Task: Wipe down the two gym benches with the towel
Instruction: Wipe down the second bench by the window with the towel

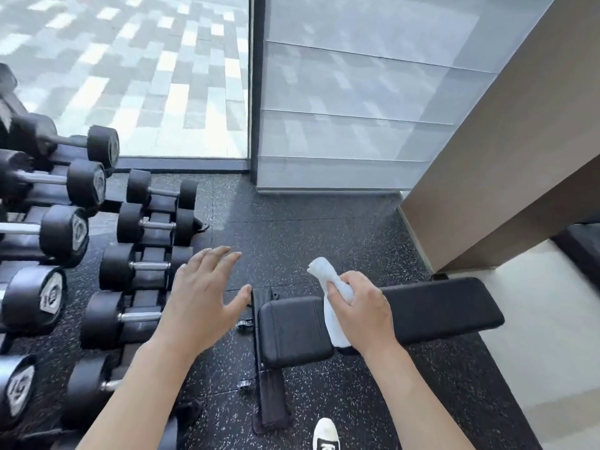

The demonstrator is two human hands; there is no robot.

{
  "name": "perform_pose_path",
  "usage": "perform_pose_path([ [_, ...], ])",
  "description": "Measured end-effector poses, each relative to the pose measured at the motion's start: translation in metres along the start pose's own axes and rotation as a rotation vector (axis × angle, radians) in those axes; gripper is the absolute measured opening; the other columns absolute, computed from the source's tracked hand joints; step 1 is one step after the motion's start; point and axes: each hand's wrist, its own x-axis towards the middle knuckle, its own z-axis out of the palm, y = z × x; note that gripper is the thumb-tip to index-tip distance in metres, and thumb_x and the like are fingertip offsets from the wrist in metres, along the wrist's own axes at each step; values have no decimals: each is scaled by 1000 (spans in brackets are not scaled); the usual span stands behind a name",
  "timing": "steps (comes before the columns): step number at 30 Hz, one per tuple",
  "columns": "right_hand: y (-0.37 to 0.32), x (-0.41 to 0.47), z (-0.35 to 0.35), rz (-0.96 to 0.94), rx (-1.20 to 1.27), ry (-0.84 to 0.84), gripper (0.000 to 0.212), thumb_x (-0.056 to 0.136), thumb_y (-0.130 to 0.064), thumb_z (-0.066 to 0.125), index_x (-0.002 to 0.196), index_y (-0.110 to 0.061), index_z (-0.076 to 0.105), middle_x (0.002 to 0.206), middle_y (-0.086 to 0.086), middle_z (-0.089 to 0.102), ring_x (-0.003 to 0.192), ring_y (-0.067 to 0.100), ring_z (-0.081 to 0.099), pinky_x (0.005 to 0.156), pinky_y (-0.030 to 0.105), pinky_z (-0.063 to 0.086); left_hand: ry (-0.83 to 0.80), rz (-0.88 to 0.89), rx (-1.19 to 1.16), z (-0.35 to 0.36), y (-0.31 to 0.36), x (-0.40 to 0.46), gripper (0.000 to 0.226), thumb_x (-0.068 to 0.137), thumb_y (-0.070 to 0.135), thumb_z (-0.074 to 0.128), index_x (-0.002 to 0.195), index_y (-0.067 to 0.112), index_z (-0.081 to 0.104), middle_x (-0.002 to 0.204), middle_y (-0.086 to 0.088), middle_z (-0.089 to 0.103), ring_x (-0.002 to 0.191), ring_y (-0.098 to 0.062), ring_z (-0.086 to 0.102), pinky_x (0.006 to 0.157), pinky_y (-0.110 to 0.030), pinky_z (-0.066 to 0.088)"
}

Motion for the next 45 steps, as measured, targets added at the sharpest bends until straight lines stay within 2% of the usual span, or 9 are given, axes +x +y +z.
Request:
perform_pose_path([
  [5,39,55,30,-70,57,-110,22,98,-53,55,87,-34,53,84,-14,56,74,1,54,62,31,39,-8,-78,28,44,11,36,75,92,62,37,150,18,55,154,-3,52,148,-27,42,117,-56,39],
  [12,95,104,116,-98,62,-267,20,98,-54,56,100,-35,57,90,-15,60,78,9,56,67,31,38,-64,-169,2,138,-14,67,74,91,62,36,150,21,55,155,2,50,148,-25,40,120,-53,36],
  [19,164,116,249,-5,40,-295,22,97,-57,58,103,-36,59,92,-18,61,80,5,52,70,29,35,-138,-197,-68,287,-76,85,69,93,56,45,153,25,50,157,6,47,149,-20,37,123,-48,32],
  [23,198,107,320,43,90,-348,13,93,-43,63,104,-36,60,95,-16,64,85,6,54,72,28,35,-192,-209,-110,377,-107,75,70,99,55,51,161,26,37,160,7,41,151,-18,32,125,-46,29],
  [28,229,99,398,7,72,-390,25,94,-39,62,118,-36,55,100,-15,62,84,6,53,72,27,37,-238,-246,-175,473,-140,43,90,91,66,61,164,24,30,161,9,39,151,-16,34,125,-44,31],
  [31,240,107,439,-65,36,-387,28,98,-39,61,125,-34,58,111,-12,63,98,16,61,83,36,48,-321,-276,-165,522,-153,25,103,89,77,53,168,25,13,170,11,23,158,-12,18,129,-43,23],
  [36,246,129,499,-237,-75,-276,28,95,-36,66,122,-27,70,96,0,57,81,24,62,68,33,44,-350,-318,-233,582,-163,5,120,84,79,61,168,25,-5,175,11,3,162,-10,2,131,-45,16],
  [41,249,122,540,-352,-126,-328,30,93,-31,68,122,-25,72,101,4,57,84,28,62,68,40,51,-265,-348,-341,617,-169,-17,131,73,65,85,169,23,6,173,10,17,160,-8,12,131,-40,19],
  [45,265,76,540,-399,-124,-296,25,86,-25,71,111,-22,74,86,4,52,65,27,54,53,36,49,-202,-390,-405,629,-172,-26,122,69,59,90,165,23,23,165,11,34,155,-8,28,128,-35,26],
])
